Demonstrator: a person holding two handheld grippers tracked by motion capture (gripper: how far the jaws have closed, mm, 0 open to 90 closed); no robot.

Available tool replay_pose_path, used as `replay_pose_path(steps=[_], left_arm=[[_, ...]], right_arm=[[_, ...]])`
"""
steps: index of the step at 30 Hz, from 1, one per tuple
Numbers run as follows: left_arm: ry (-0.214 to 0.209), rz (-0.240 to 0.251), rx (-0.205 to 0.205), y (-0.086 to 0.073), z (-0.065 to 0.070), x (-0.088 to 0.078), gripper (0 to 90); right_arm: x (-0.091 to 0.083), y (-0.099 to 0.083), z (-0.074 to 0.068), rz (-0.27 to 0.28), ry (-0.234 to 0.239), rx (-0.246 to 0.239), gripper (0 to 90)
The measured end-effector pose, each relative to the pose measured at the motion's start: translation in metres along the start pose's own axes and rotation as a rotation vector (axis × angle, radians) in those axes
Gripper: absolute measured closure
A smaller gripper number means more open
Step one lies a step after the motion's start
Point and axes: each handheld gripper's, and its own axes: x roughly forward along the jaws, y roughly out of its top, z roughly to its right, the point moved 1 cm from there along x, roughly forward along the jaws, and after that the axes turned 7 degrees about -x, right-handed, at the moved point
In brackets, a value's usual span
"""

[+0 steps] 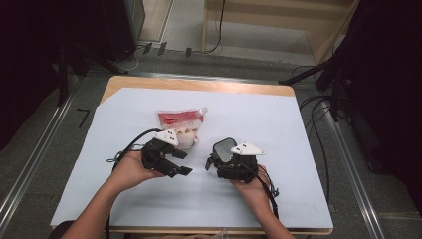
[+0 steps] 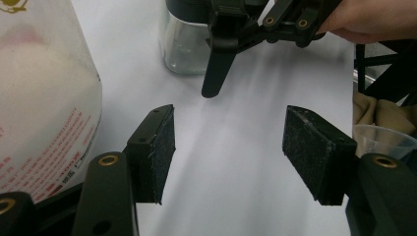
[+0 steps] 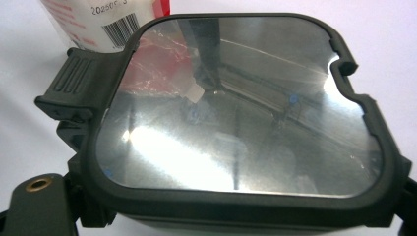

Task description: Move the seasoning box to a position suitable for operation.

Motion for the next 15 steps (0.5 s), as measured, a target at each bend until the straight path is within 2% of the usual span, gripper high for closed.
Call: replay_pose_path(steps=[3,5,10,13,15], left_arm=[[0.005,-0.001,-0.001,0.000,-0.001,0.001,38.1],[0.008,0.009,-0.010,0.001,-0.001,0.001,38.4],[0.022,0.020,-0.003,0.002,0.001,0.002,41.9],[0.037,0.012,-0.004,0.003,0.002,0.005,43.4],[0.029,0.009,0.005,0.004,0.004,0.008,45.0]], right_arm=[[-0.004,0.001,0.002,-0.017,0.022,0.031,12.1],[-0.008,0.000,0.003,-0.018,0.030,0.031,11.6],[-0.021,0.002,0.004,-0.021,0.053,0.022,11.5],[-0.033,0.002,0.008,-0.048,0.094,0.046,11.5],[-0.040,-0.001,0.010,-0.049,0.117,0.063,11.5]])
